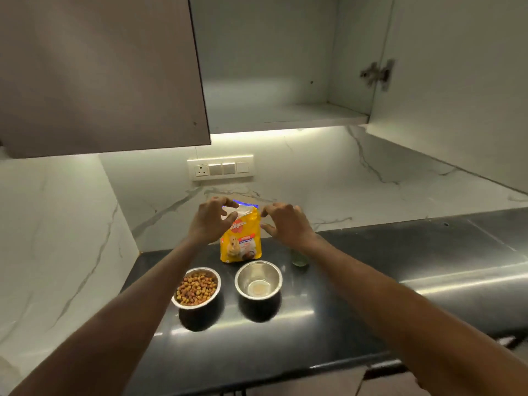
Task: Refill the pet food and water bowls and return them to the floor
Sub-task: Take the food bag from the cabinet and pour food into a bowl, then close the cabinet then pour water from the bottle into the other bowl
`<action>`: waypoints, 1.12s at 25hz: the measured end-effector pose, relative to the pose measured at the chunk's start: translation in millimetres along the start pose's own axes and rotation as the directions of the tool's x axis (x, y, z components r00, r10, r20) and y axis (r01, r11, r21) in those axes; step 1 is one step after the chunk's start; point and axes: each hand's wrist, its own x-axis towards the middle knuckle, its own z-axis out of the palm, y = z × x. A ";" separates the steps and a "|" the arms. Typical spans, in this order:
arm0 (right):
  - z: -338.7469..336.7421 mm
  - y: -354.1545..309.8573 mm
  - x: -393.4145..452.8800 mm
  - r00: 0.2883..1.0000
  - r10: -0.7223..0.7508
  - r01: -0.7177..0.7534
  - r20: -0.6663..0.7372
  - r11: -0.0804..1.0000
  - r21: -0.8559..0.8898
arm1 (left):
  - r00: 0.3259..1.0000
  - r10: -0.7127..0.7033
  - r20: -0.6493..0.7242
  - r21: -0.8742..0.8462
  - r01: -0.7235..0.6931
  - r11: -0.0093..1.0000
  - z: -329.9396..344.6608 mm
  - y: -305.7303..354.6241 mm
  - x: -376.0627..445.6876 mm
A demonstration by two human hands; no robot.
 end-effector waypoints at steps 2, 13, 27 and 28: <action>-58.1 -15.1 -46.1 0.996 -0.041 0.043 -0.076 0.999 0.025 | 0.995 0.094 -0.036 -0.006 -0.094 0.996 -35.2 53.4 -33.2; -372.0 -23.5 -244.9 0.384 -0.145 0.216 -0.912 0.974 -0.064 | 0.600 0.756 -0.260 0.308 -0.691 0.654 -207.4 441.2 -43.5; -342.6 47.2 -248.9 0.652 0.456 -0.214 -0.606 0.877 0.430 | 0.218 0.935 0.280 0.787 -0.609 -0.094 -198.7 555.8 -20.0; -334.8 35.1 -239.1 0.660 0.391 -0.141 -0.642 0.903 0.406 | 0.193 0.953 0.234 0.785 -0.616 -0.068 -209.5 539.3 -20.4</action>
